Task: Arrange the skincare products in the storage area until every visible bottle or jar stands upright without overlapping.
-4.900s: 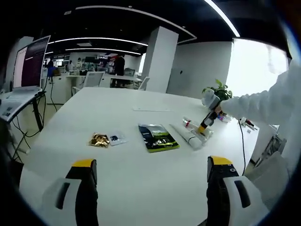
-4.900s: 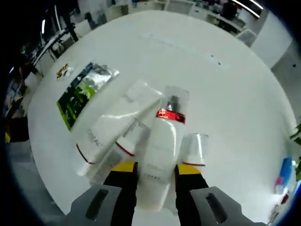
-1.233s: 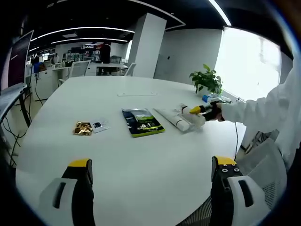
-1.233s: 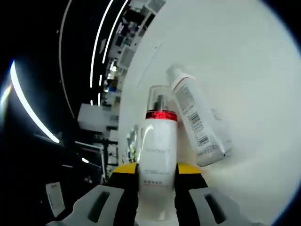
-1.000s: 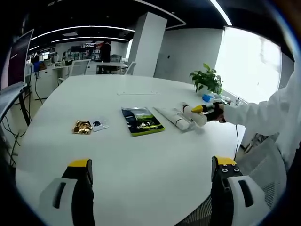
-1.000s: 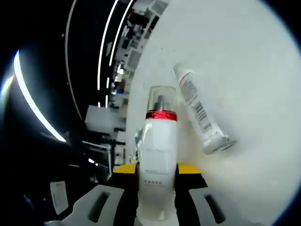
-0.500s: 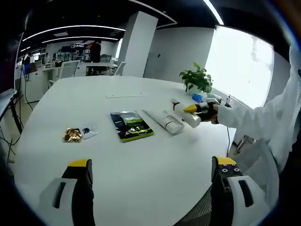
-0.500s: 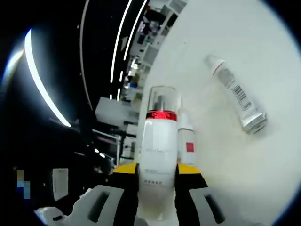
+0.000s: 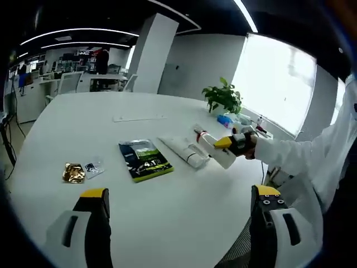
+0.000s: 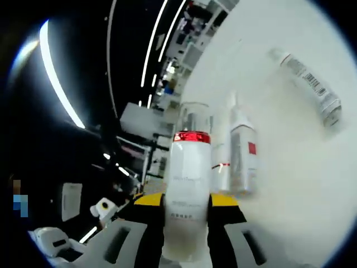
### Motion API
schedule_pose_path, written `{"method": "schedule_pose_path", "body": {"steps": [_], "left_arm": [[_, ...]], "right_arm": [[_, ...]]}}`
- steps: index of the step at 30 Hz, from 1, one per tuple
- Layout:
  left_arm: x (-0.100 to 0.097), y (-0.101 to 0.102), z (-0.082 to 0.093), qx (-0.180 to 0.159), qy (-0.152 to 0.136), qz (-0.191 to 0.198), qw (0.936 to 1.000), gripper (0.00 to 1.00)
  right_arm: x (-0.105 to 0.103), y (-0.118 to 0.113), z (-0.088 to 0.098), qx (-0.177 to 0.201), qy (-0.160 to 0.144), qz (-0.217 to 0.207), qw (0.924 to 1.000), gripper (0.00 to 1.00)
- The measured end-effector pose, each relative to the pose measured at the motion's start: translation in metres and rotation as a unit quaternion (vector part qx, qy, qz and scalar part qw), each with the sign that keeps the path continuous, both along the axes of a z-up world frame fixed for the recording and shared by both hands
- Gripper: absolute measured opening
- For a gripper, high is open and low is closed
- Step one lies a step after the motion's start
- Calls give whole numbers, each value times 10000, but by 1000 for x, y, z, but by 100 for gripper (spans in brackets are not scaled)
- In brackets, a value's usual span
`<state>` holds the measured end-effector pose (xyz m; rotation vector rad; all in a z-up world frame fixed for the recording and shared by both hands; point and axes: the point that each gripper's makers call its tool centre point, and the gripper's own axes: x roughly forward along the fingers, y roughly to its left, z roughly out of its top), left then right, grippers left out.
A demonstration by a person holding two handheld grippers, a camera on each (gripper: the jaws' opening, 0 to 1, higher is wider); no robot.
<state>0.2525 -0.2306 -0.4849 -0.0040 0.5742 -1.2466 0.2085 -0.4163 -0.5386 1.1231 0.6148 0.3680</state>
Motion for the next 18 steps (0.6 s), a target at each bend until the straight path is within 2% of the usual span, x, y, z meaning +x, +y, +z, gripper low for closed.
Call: {"method": "schedule_pose_path", "body": {"steps": [5,13,18], "left_arm": [[4,-14,3,-69,-46,-43,10000,98],[4,-37,13,-212,-53,-210,9995,95],[10,-47,23,-474,43,-109,9988,90]], "right_arm": [[-3,13,4,-99,-150,212,9996,23],[-6,32,7,15,-313,393,9987,23],[-8,42,12,-9,-439,468,9979,23]]}}
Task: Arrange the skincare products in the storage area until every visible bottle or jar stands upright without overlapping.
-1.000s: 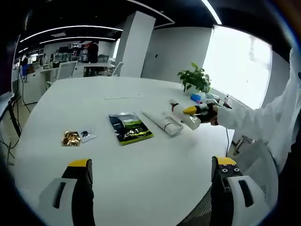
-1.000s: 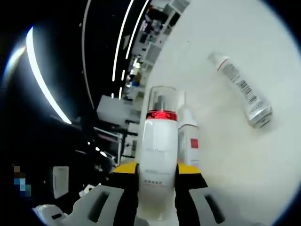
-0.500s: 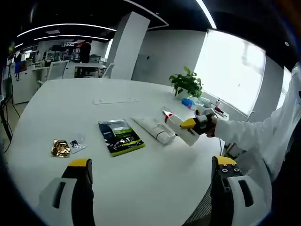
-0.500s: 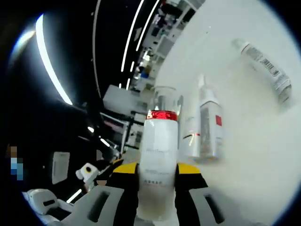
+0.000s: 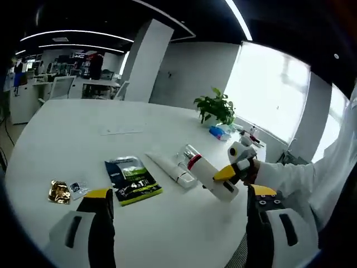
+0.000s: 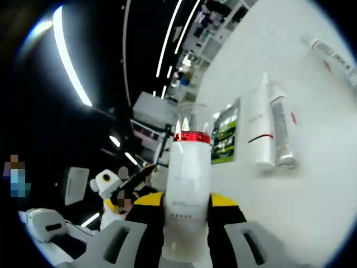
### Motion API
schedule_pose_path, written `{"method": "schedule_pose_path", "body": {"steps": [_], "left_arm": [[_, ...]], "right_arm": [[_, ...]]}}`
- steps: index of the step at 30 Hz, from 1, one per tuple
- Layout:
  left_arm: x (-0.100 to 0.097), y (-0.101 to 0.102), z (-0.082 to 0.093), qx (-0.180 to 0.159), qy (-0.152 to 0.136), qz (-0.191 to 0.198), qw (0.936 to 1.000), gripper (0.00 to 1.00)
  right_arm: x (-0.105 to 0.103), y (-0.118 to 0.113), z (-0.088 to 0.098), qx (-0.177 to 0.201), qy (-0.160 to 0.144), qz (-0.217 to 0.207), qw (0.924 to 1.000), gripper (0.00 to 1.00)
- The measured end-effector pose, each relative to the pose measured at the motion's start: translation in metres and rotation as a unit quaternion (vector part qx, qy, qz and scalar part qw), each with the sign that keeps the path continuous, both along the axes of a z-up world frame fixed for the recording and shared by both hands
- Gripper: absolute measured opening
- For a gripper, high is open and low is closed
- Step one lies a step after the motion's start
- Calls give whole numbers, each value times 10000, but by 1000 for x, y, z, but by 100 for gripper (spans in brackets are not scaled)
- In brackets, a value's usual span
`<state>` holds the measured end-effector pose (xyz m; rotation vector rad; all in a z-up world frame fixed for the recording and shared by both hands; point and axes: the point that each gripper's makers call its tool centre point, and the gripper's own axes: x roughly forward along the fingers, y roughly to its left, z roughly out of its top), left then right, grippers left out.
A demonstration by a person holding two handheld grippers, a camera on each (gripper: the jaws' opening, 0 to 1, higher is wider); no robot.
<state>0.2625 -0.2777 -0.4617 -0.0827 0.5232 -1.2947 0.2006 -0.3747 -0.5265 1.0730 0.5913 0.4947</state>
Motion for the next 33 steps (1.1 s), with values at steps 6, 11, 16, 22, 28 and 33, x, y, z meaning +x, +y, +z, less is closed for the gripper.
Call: {"method": "schedule_pose_path", "body": {"steps": [6,11,16,22,28,33], "left_arm": [[1,-12,-2,-13,34,-64,10000,84],[-3,-22,-4,-7,69,-141,9999,78],[-11,-35,-4,-68,115,-397,9991,76],[-10,-53,-4,-168,226,-575,9979,66],[-10,-64,-4,-266,336,-649,9970,58],[-10,-72,-4,-322,474,-690,9960,53]], "right_arm": [[-2,11,6,-54,-125,115,9998,23],[-2,17,8,-186,-172,205,9995,23],[-2,25,12,-233,-234,297,9990,23],[-3,34,16,-363,-288,417,9981,23],[-3,42,21,-403,-379,516,9971,23],[-4,45,22,-460,-402,566,9965,23]]}}
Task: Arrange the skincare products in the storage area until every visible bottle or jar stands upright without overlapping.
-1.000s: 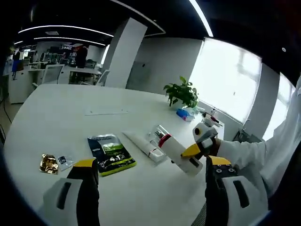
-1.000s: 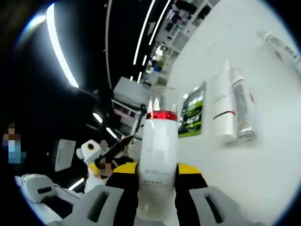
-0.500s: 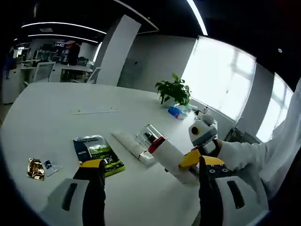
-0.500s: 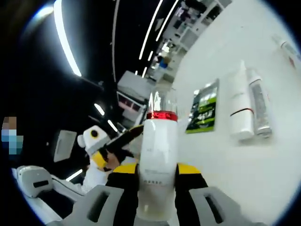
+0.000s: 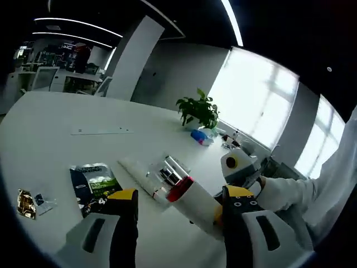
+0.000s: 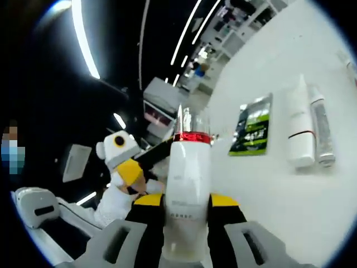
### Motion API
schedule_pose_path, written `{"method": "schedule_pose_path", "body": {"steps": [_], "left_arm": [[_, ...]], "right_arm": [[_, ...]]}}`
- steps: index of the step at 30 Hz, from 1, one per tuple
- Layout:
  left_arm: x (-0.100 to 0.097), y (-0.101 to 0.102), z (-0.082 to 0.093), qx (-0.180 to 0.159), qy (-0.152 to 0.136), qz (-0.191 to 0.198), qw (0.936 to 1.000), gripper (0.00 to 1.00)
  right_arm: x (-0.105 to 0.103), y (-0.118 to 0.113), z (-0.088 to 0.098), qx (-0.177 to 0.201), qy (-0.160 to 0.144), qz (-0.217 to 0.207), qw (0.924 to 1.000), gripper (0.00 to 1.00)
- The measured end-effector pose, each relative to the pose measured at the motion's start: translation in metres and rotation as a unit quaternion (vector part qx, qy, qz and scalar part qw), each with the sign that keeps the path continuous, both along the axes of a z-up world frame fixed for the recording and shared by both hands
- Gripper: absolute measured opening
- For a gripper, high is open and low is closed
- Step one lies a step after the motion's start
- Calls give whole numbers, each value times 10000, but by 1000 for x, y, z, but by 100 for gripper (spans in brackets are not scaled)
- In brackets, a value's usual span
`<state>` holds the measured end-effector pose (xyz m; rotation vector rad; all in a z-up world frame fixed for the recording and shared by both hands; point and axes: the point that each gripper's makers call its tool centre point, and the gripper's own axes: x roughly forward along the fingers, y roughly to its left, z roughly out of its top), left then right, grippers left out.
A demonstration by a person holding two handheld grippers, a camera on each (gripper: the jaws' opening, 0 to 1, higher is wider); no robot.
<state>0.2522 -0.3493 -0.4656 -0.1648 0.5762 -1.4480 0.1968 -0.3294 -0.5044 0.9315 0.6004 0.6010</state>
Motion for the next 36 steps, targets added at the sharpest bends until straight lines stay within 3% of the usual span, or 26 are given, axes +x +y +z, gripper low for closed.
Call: {"method": "schedule_pose_path", "body": {"steps": [7,13,20,24,27,29,32,34,36], "left_arm": [[-1,-7,-1,-104,264,10,9996,40],[-3,-9,0,-131,396,36,9991,36],[-3,-9,-2,-123,507,67,9986,34],[-1,-10,-6,-71,509,77,9987,33],[2,-10,-7,-73,556,104,9984,33],[2,-11,-6,-91,581,104,9982,32],[4,-12,-7,-88,601,115,9981,32],[5,-12,-8,-85,627,131,9979,32],[6,-12,-7,-111,666,140,9976,31]], "right_arm": [[2,6,7,-201,-114,46,9997,23],[4,7,8,-213,-156,26,9996,23],[5,7,6,-932,-278,67,9952,23],[7,3,-2,-1616,-260,133,9864,23],[8,5,0,-1715,-296,58,9847,23],[11,-1,-2,-2285,-442,16,9725,23],[14,-6,-4,-3212,-603,14,9451,23],[17,-11,-5,-3452,-665,-5,9362,23],[16,-9,-4,-3479,-672,-28,9351,23]]}}
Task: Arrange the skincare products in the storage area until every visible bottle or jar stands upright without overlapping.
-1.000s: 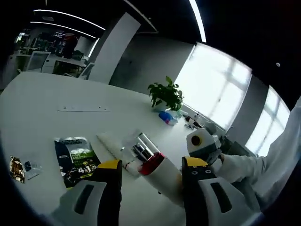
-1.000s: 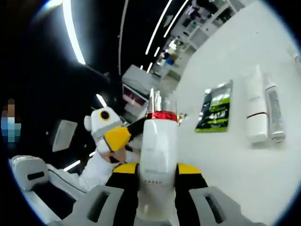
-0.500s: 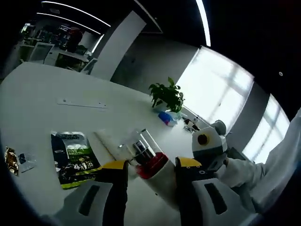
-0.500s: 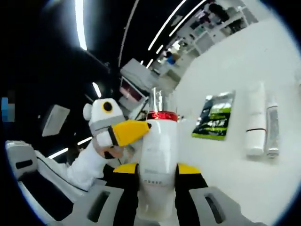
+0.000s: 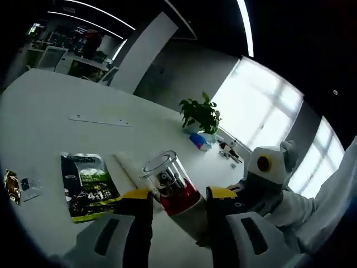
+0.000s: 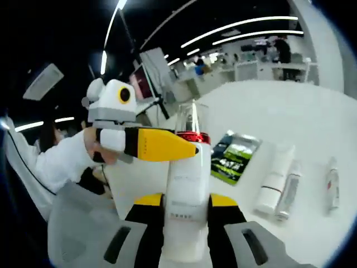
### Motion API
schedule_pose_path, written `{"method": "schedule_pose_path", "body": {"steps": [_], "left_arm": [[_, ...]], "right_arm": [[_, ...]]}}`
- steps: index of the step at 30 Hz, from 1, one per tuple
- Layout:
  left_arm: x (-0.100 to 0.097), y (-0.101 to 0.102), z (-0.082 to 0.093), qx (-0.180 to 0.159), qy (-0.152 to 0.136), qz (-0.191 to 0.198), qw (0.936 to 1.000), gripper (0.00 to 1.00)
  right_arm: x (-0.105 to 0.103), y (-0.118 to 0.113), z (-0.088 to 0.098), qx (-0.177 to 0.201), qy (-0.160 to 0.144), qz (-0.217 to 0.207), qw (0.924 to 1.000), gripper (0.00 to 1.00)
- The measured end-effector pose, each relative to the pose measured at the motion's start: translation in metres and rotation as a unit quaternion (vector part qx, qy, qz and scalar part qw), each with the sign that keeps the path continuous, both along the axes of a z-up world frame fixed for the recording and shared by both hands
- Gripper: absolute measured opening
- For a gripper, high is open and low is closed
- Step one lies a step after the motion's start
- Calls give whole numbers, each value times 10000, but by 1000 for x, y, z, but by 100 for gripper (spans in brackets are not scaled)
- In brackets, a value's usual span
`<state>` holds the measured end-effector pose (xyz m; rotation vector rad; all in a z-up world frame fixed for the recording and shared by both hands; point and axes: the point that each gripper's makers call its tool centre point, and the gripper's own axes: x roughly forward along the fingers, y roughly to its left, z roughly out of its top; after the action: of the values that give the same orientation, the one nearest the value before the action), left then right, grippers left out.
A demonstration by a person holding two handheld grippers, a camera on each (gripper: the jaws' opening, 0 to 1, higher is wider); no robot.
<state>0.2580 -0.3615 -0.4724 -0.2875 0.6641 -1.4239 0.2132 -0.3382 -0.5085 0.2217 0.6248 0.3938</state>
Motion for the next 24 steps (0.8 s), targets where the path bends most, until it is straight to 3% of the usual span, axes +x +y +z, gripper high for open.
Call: {"method": "schedule_pose_path", "body": {"steps": [3,10,15,24], "left_arm": [[0,-1,1,-23,38,26,10000,31],[-2,-2,-4,-23,295,73,9995,30],[-1,-4,-6,-26,479,123,9988,30],[-9,-8,-6,-7,271,2,9996,27]], "right_arm": [[2,-4,0,-459,-207,-28,9987,23],[-2,-3,-4,-957,-255,-117,9950,23],[-2,-7,-3,-1690,-488,-168,9843,23],[-4,-7,-14,-1762,-428,-329,9829,24]]}}
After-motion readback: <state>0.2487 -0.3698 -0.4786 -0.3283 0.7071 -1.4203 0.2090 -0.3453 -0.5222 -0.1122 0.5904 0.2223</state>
